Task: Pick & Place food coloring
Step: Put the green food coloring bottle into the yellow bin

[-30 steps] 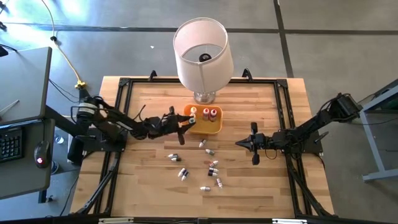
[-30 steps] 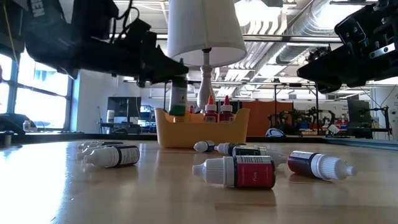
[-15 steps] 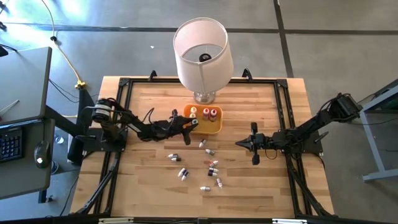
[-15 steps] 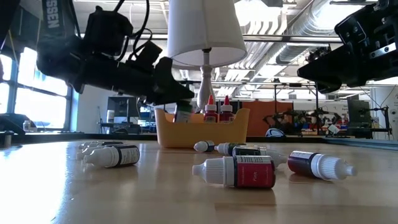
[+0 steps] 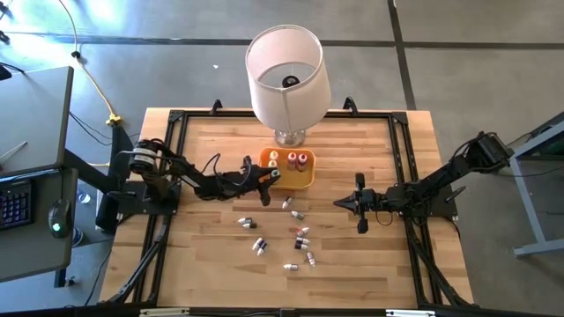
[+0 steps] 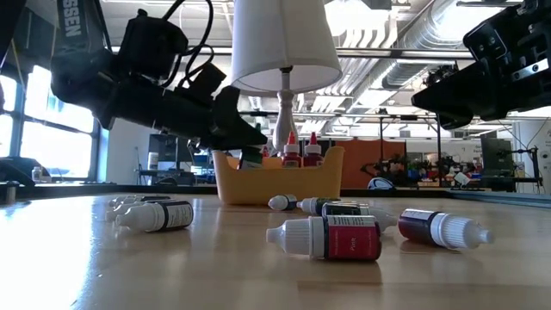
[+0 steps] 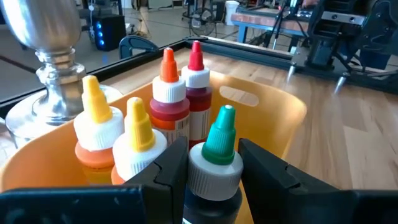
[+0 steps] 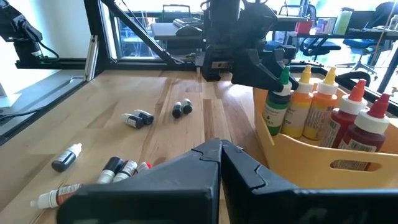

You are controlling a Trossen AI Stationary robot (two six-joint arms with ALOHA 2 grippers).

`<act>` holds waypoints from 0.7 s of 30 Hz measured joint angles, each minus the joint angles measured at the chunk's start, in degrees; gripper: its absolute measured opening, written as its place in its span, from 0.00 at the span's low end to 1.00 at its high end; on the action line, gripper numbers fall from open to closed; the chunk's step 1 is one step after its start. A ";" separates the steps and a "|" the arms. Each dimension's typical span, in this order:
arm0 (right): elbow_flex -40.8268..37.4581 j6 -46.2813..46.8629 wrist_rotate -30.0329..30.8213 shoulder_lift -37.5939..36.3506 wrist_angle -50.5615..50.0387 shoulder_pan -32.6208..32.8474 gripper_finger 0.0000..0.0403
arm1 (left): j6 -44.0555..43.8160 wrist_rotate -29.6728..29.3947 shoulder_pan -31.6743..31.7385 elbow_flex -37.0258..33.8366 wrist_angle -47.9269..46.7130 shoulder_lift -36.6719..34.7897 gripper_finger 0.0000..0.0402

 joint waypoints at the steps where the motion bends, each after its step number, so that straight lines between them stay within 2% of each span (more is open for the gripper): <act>1: 0.00 0.00 0.00 0.00 0.00 0.00 0.00 | -0.02 0.00 -0.01 0.00 -0.01 0.00 0.29; 16: 0.00 1.42 0.15 0.00 0.00 0.00 0.00 | -0.35 -0.55 0.01 -0.11 1.17 0.22 0.29; 21: 3.43 2.50 5.63 0.65 -0.37 -1.19 0.00 | 0.21 -0.77 0.00 0.06 0.94 -0.11 0.29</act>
